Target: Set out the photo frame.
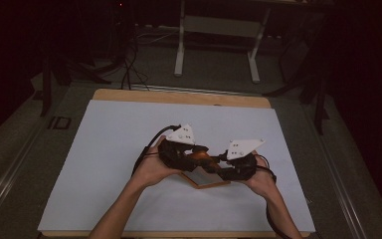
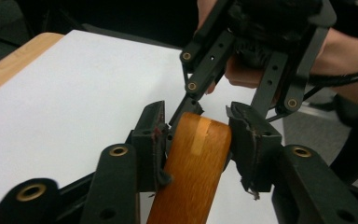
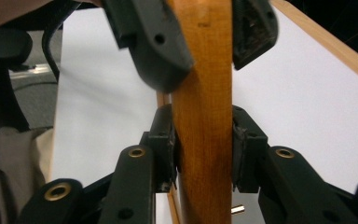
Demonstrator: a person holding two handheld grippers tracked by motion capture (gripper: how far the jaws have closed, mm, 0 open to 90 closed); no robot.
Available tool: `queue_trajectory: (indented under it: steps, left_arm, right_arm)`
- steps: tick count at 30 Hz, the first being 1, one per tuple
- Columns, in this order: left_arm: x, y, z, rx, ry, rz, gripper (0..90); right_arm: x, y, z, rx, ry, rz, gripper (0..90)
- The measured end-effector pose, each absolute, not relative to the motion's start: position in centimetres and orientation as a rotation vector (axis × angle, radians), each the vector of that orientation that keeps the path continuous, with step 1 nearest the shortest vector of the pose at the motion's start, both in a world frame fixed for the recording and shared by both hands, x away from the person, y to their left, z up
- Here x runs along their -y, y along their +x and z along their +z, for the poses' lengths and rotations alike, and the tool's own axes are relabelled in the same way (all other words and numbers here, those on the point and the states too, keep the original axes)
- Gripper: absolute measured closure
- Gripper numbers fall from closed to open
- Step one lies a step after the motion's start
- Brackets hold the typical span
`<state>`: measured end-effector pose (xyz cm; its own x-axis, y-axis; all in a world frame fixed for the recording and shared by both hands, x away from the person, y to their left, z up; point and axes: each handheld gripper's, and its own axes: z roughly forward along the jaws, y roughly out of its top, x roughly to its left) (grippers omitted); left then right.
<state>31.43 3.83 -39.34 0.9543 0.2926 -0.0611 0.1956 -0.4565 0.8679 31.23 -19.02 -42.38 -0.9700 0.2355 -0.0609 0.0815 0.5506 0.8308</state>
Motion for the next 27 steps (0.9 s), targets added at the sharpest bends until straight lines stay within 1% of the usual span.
queue_trajectory:
  steps: [5, 9, 12, 15, 16, 17, 21, 23, 27]
  left_arm:
    - [-4.9, 31.6, -39.6, -0.392, 2.008, 0.114, 42.8]
    - [-6.1, 31.6, -39.9, -0.423, 1.964, 0.114, 38.9]
    - [-7.0, 31.7, -40.2, -0.450, 1.924, 0.128, 34.2]
    - [-7.5, 31.7, -40.6, -0.477, 1.908, 0.146, 25.1]
    - [-8.0, 31.8, -41.2, -0.495, 1.892, 0.142, 25.1]
    - [-8.2, 31.8, -41.5, -0.497, 1.889, 0.133, 22.7]
    - [-8.6, 31.8, -42.8, -0.519, 1.879, 0.119, 22.8]
    - [-8.6, 31.6, -43.5, -0.516, 1.872, 0.125, 25.9]
    - [-8.1, 31.4, -44.7, -0.515, 1.896, 0.115, 25.4]
  right_arm:
    - [19.4, 31.1, -42.4, -2.611, 0.271, 1.372, 68.1]
    - [19.9, 31.0, -42.6, -2.604, 0.280, 1.383, 68.1]
    - [20.3, 30.9, -42.7, -2.599, 0.288, 1.390, 68.2]
    - [20.5, 30.8, -42.8, -2.597, 0.289, 1.393, 68.2]
    - [20.6, 30.8, -42.8, -2.595, 0.294, 1.399, 68.2]
    - [20.9, 30.7, -42.9, -2.593, 0.302, 1.404, 68.2]
    - [21.4, 30.6, -43.2, -2.585, 0.321, 1.418, 68.2]
    - [21.6, 30.6, -43.3, -2.581, 0.326, 1.425, 68.2]
    - [22.1, 30.5, -43.5, -2.575, 0.333, 1.444, 68.3]
